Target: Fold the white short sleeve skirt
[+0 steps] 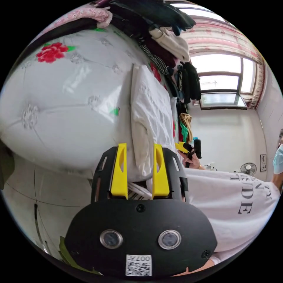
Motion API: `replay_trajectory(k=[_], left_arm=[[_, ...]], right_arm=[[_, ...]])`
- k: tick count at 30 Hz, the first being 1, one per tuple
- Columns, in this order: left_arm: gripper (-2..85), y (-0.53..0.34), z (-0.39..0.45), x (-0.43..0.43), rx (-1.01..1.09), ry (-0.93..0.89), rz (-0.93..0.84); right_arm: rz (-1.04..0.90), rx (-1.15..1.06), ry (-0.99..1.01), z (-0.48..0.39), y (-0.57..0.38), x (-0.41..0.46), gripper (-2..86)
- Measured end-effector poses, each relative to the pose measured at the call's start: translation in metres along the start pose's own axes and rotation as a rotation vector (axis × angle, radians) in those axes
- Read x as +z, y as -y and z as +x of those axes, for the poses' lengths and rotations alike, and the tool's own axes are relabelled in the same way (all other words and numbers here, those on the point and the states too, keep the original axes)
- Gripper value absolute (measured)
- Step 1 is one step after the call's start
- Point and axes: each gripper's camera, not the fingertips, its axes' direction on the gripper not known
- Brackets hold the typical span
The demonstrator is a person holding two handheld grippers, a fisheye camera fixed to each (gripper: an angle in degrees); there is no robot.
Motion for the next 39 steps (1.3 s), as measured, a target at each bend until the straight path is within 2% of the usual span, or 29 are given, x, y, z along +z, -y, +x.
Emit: replay_trajectory(k=[5,10,13,21,26,30,36,39], left_arm=[[16.3,0.065,-0.022,0.007,-0.002,-0.126,-0.014],[10.5,0.111,-0.032,0.035,0.004,-0.161,-0.103],[3.7,0.110,-0.032,0.046,-0.002,-0.124,-0.141],[1.1,0.058,0.014,0.035,0.061,-0.187,-0.074],[0.6,0.045,0.078,0.056,0.132,-0.244,-0.029],[0.1,0.053,0.165,0.092,0.266,-0.345,0.033],[0.2,0.060,0.304,0.189,0.404,-0.471,0.031],[2.0,0.066,0.364,0.256,0.437,-0.422,0.026]], right_arm=[[0.039,0.095,0.119,0.029,0.051,0.009,8.6],[0.031,0.129,0.254,0.025,0.078,0.038,5.3],[-0.027,0.096,0.214,0.009,0.080,0.050,1.8],[0.022,0.016,0.270,-0.025,0.033,-0.002,-0.4],[0.071,-0.046,0.229,-0.047,0.019,-0.073,-0.5],[0.136,-0.121,0.197,-0.072,0.025,-0.155,-0.5],[0.202,-0.251,-0.039,-0.132,0.025,-0.314,-0.4],[0.232,-0.241,-0.186,-0.134,0.029,-0.369,-0.1]])
